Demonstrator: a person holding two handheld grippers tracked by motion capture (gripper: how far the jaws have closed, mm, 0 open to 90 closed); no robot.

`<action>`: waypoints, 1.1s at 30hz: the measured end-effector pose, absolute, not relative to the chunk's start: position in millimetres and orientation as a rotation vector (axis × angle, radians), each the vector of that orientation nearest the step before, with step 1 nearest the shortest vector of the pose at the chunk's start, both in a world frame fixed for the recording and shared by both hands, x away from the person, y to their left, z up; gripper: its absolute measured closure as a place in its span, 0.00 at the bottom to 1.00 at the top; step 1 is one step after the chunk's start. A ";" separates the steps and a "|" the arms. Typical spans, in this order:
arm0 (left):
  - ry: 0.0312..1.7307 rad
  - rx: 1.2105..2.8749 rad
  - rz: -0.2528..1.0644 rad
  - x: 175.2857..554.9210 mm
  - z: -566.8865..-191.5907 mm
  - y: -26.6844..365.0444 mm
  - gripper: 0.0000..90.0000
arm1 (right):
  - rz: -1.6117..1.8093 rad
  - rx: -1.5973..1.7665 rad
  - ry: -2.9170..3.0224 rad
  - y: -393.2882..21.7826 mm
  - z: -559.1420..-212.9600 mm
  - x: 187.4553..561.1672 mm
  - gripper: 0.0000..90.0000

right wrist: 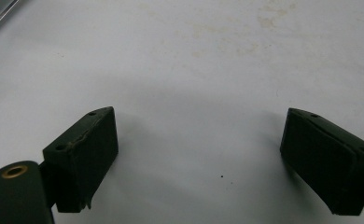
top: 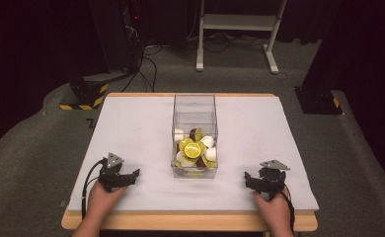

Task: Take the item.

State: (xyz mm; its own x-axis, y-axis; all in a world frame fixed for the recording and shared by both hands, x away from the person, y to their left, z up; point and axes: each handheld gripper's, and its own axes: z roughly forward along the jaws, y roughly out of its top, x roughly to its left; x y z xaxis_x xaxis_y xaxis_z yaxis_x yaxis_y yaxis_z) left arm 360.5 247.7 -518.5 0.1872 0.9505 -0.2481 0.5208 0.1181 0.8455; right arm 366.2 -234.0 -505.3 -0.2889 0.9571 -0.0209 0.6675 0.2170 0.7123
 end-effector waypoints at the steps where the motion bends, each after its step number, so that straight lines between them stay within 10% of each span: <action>1: 1.460 1.531 0.581 360.6 -518.6 247.6 0.22 | 0.834 1.498 2.035 -234.0 -505.3 366.2 0.12; 33: 1.378 1.520 0.535 351.9 -506.7 243.5 0.23 | 0.834 1.496 2.037 -234.4 -505.3 366.4 0.12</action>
State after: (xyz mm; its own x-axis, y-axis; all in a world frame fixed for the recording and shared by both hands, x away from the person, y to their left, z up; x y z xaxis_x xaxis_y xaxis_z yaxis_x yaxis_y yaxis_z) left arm 351.9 243.5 -506.7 0.2596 0.9246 -0.2789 0.4939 0.1211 0.8611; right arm 366.4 -234.4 -505.3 -0.2910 0.9565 -0.0212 0.6669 0.2186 0.7124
